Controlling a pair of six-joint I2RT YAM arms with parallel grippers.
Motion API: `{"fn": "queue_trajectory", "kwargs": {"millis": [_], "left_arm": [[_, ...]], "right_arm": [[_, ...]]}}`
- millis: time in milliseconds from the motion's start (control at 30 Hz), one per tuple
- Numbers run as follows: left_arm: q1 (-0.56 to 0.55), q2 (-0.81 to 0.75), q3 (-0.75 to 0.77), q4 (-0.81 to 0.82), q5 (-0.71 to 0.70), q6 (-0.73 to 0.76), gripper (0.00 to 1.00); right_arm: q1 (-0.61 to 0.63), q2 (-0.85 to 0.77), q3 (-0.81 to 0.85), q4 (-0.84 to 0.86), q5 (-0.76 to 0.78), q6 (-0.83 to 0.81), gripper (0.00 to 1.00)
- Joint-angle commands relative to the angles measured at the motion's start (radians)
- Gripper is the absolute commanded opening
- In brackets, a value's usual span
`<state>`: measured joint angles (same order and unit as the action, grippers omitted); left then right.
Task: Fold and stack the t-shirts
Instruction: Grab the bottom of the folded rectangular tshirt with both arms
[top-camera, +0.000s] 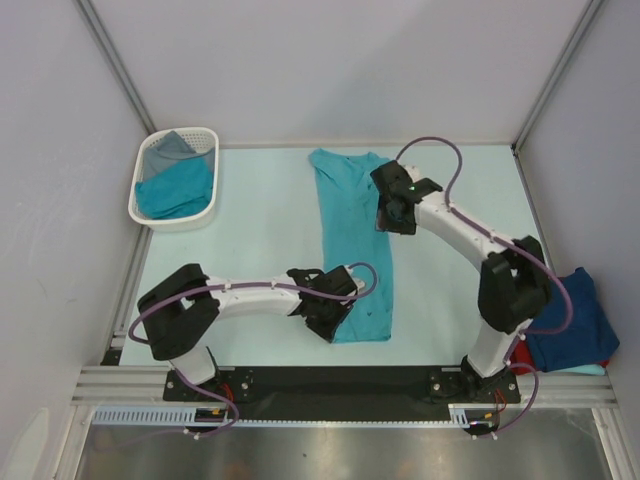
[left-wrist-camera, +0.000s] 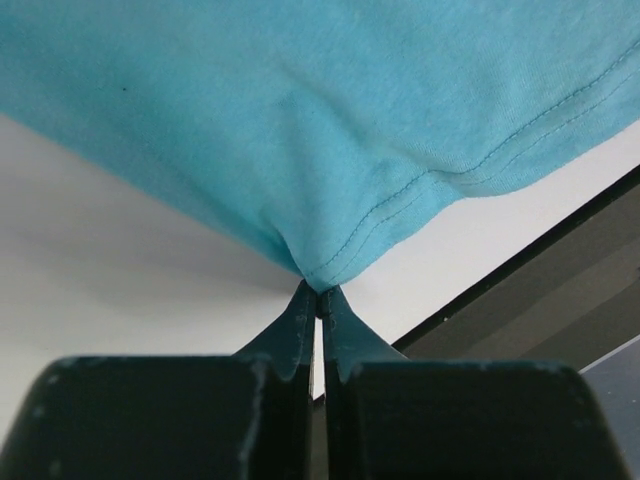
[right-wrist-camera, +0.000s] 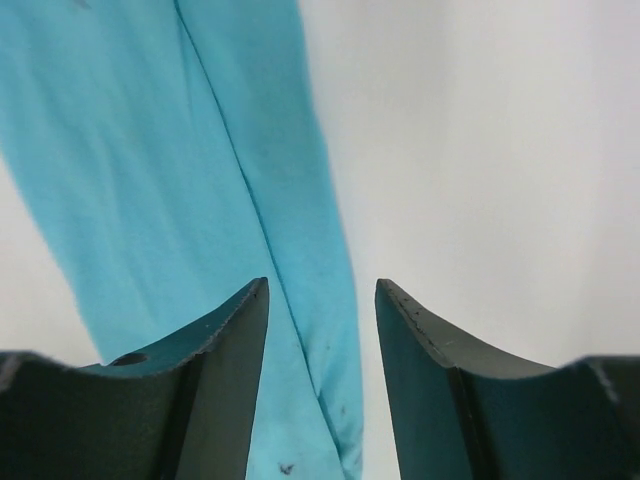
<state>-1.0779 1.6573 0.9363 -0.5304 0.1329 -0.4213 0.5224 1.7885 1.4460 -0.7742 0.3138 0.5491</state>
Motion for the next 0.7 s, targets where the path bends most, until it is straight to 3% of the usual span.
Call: {"fn": "queue_trajectory", "kwargs": {"millis": [0, 200, 333, 567, 667], "left_arm": [[-0.007, -0.067, -0.042, -0.071, -0.027, -0.030, 0.02], [-0.007, -0.099, -0.062, -0.100, -0.033, -0.042, 0.02], [-0.007, -0.108, -0.064, -0.117, -0.036, -0.043, 0.02], [-0.007, -0.091, -0.036, -0.129, -0.042, -0.033, 0.03], [-0.005, -0.077, -0.028, -0.122, -0.035, -0.033, 0.02]], "right_arm": [[-0.007, -0.156, -0.013, -0.063, 0.076, -0.002, 0.53], [0.004, -0.267, -0.203, -0.106, -0.031, 0.035, 0.52], [0.074, -0.337, -0.317, -0.154, -0.059, 0.069, 0.52], [0.318, -0.434, -0.400, -0.247, -0.070, 0.169, 0.52], [0.359, -0.449, -0.411, -0.263, -0.079, 0.212, 0.52]]}}
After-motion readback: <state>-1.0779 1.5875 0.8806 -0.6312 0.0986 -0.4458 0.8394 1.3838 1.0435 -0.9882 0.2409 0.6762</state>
